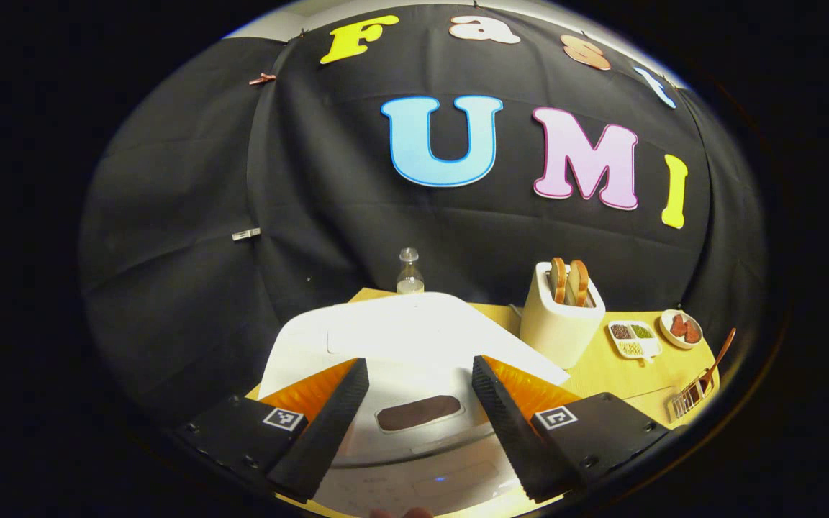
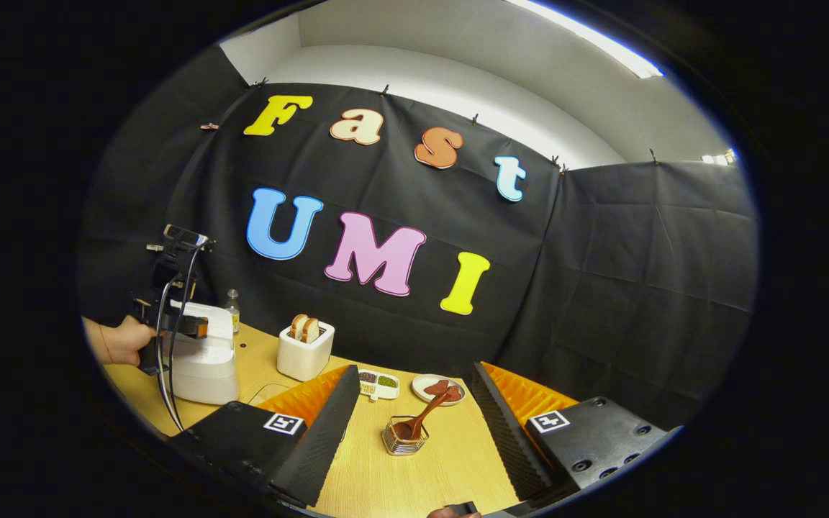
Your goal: Close the left gripper, press the button to open the rice cooker; take a wooden spoon from the chopstick holder with the right hand, scoop a spoonful of rice and pour it into the rice cooker, then put the wooden spoon back into the chopstick holder.
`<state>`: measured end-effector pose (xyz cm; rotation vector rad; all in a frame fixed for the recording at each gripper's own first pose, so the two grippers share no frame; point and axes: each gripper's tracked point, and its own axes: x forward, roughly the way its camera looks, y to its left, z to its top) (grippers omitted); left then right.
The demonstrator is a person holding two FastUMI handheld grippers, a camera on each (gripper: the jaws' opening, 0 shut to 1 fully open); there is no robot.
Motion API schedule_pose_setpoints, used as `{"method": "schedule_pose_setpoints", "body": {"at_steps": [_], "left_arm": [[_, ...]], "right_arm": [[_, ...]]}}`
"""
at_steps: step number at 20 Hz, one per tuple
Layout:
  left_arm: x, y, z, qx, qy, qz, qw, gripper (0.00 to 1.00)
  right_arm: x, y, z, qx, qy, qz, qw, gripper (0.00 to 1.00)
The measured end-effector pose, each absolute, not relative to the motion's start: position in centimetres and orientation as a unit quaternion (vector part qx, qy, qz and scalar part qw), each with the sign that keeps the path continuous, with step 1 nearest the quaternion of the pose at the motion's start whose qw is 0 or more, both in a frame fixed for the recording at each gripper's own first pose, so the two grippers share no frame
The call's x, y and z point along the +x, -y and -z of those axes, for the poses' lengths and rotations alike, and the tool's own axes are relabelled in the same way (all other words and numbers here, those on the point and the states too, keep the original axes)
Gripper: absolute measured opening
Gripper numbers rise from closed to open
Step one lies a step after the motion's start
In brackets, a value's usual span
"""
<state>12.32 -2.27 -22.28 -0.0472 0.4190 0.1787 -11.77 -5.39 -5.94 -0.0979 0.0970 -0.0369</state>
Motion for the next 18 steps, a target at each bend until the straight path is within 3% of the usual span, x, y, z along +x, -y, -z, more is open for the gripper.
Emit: {"method": "schedule_pose_setpoints", "body": {"at_steps": [12, 18], "left_arm": [[11.4, 3.0, 24.0, -0.010, -0.188, -0.103, 0.977, 1.00], [11.5, 2.9, 24.5, -0.010, -0.211, -0.093, 0.973, 1.00]], "right_arm": [[-10.8, 4.1, 6.9, -0.046, -0.059, 0.009, 0.997, 0.98], [-10.4, 4.6, 7.0, -0.033, -0.061, 0.017, 0.997, 0.98]]}}
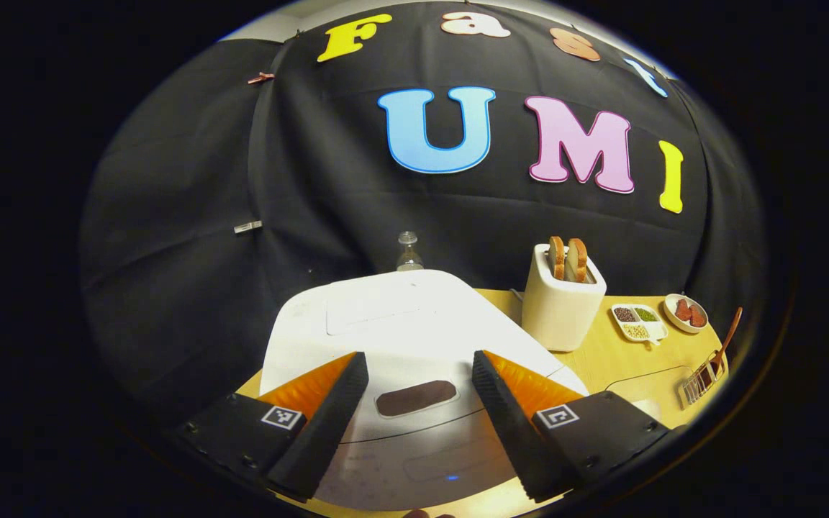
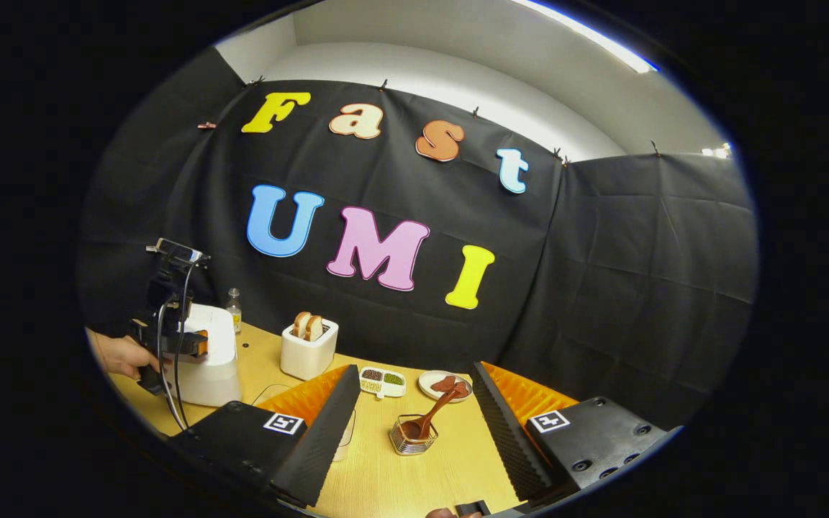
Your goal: Close the left gripper, press the button to open the rice cooker; take a wooden spoon from the chopstick holder with the right hand, scoop a spoonful of rice and pour it into the rice cooker, then put the wooden spoon back into the chopstick holder.
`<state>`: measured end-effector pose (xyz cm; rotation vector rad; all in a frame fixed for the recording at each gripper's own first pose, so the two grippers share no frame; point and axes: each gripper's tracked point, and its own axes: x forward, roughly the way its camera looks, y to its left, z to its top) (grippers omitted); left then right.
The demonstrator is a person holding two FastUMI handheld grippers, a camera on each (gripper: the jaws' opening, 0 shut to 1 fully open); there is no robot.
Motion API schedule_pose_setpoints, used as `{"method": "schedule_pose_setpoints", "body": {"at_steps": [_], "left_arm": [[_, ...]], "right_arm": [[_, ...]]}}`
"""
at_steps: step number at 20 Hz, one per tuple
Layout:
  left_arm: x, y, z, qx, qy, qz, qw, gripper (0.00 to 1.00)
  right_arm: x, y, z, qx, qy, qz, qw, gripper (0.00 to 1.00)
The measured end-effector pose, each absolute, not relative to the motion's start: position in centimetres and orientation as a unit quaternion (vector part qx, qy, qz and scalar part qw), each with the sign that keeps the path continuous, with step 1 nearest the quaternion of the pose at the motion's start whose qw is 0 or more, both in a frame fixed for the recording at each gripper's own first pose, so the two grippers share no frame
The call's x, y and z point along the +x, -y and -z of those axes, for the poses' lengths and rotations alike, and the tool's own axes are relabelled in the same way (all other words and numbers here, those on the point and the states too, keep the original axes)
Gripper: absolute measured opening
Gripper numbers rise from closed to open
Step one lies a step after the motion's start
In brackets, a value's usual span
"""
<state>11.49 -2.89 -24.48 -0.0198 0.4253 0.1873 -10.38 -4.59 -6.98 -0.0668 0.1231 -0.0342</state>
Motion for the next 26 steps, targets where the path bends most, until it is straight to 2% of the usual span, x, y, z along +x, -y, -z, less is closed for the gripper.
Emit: {"method": "schedule_pose_setpoints", "body": {"at_steps": [7, 14, 26], "left_arm": [[11.9, 2.8, 23.8, 0.000, -0.218, -0.083, 0.972, 1.00], [10.5, 2.9, 17.7, -0.014, -0.133, -0.051, 0.990, 0.97], [1.9, 2.2, 7.4, 0.006, -0.033, 0.016, 0.999, 0.97]], "right_arm": [[-10.3, 4.4, 6.2, -0.034, -0.055, 0.018, 0.998, 0.98], [-9.9, 3.7, 4.1, -0.002, -0.033, 0.012, 0.999, 0.97], [-9.0, 2.0, 2.6, 0.028, -0.021, 0.010, 0.999, 0.97]]}}
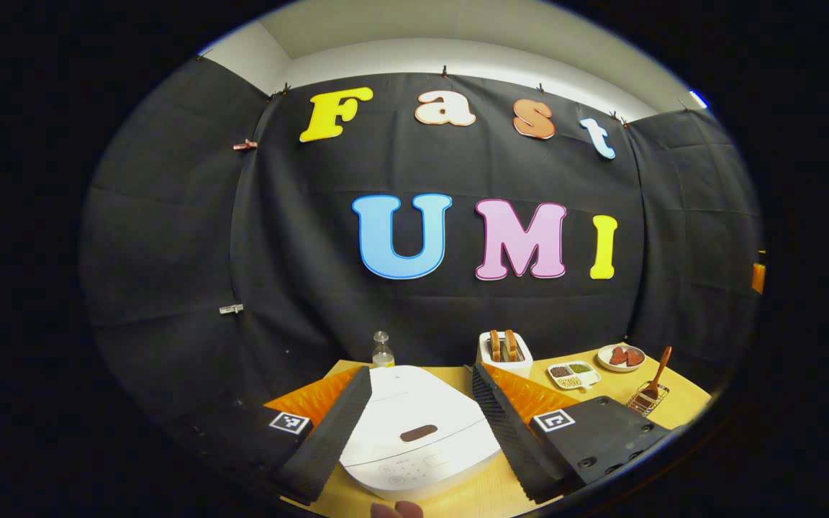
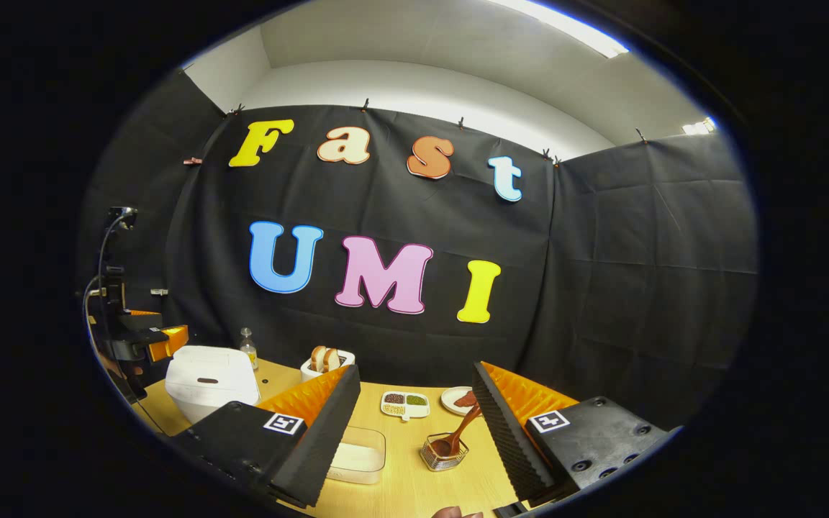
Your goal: Close the left gripper, press the button to open the rice cooker; take a wooden spoon from the chopstick holder with the right hand, scoop a spoonful of rice and pour it into the rice cooker, then put the wooden spoon back into the chopstick holder.
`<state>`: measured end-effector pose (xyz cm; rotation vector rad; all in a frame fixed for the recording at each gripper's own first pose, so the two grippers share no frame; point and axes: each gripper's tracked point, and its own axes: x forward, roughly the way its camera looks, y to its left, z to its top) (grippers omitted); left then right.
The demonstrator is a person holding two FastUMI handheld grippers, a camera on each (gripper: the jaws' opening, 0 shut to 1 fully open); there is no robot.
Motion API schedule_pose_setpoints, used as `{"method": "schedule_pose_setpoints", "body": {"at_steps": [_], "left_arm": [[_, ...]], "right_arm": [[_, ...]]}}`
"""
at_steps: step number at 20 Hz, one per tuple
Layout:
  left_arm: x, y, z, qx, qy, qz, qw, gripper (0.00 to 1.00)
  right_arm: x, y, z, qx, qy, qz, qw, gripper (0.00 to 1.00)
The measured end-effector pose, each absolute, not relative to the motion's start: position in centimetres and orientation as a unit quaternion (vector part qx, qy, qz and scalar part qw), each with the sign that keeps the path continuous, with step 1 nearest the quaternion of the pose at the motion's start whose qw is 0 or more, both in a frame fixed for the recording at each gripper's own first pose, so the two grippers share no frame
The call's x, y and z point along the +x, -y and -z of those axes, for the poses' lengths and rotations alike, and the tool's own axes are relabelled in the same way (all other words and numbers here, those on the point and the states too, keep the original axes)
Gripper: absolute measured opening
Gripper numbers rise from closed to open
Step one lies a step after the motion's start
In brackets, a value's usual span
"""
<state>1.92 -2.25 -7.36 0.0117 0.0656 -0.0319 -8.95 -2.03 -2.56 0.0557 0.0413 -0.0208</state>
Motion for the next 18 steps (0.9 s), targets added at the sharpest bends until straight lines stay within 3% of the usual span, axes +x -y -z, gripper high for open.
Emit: {"method": "schedule_pose_setpoints", "body": {"at_steps": [13, 18], "left_arm": [[-6.2, 0.2, 1.2, -0.026, 0.017, 0.060, 0.998, 0.98], [-8.4, -1.3, 0.6, -0.037, 0.020, 0.050, 0.998, 0.98]], "right_arm": [[-9.1, 0.1, 0.4, 0.029, -0.010, -0.003, 1.000, 0.97], [-9.0, -0.2, -0.5, 0.030, -0.005, -0.014, 0.999, 0.97]]}}
